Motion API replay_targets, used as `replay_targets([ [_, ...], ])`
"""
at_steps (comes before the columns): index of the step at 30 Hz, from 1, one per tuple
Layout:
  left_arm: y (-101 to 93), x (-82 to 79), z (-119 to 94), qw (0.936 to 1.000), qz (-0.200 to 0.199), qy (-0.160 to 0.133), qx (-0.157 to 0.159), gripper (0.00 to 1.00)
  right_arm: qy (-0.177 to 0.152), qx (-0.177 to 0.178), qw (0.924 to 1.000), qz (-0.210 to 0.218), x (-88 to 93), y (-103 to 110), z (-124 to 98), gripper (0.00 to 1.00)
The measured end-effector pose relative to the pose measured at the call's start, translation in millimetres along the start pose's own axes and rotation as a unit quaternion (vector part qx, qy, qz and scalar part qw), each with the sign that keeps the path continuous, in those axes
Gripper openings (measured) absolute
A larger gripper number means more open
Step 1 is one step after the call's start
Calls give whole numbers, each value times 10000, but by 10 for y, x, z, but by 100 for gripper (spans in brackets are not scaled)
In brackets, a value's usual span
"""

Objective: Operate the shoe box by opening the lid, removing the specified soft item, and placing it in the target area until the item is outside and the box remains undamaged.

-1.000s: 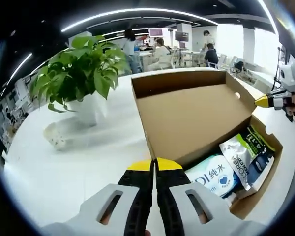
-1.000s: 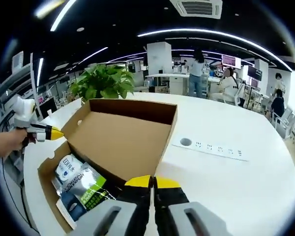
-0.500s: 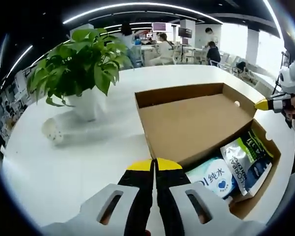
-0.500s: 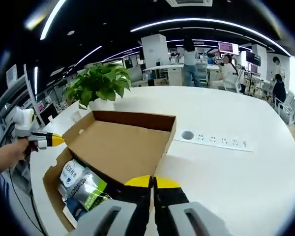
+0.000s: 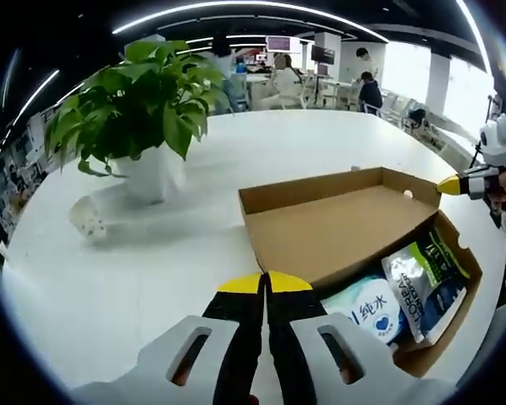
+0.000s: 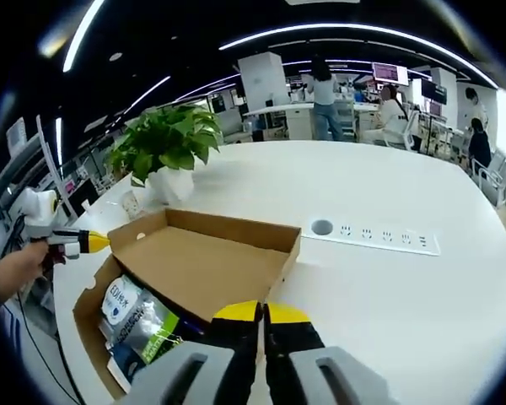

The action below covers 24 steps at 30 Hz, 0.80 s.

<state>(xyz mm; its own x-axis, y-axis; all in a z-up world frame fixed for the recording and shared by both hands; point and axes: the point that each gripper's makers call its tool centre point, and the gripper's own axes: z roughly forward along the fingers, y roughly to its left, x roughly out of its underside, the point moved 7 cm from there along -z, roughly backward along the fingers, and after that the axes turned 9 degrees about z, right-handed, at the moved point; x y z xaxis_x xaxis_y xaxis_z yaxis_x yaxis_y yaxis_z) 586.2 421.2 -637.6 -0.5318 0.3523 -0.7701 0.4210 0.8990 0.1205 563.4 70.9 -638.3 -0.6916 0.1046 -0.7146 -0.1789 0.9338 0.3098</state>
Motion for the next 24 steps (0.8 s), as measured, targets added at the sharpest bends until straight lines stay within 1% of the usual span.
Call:
replay_targets([
  [11, 3, 6, 20, 10000, -21, 45, -17, 0, 45, 21, 10000, 36, 32, 15, 8, 0],
  [20, 1, 4, 26, 9999, -68, 69, -38, 0, 59, 48, 10000, -49, 32, 16, 22, 0],
  [24, 2, 2, 20, 10000, 22, 64, -40, 0, 58, 50, 9999, -105, 26, 10, 24, 0],
])
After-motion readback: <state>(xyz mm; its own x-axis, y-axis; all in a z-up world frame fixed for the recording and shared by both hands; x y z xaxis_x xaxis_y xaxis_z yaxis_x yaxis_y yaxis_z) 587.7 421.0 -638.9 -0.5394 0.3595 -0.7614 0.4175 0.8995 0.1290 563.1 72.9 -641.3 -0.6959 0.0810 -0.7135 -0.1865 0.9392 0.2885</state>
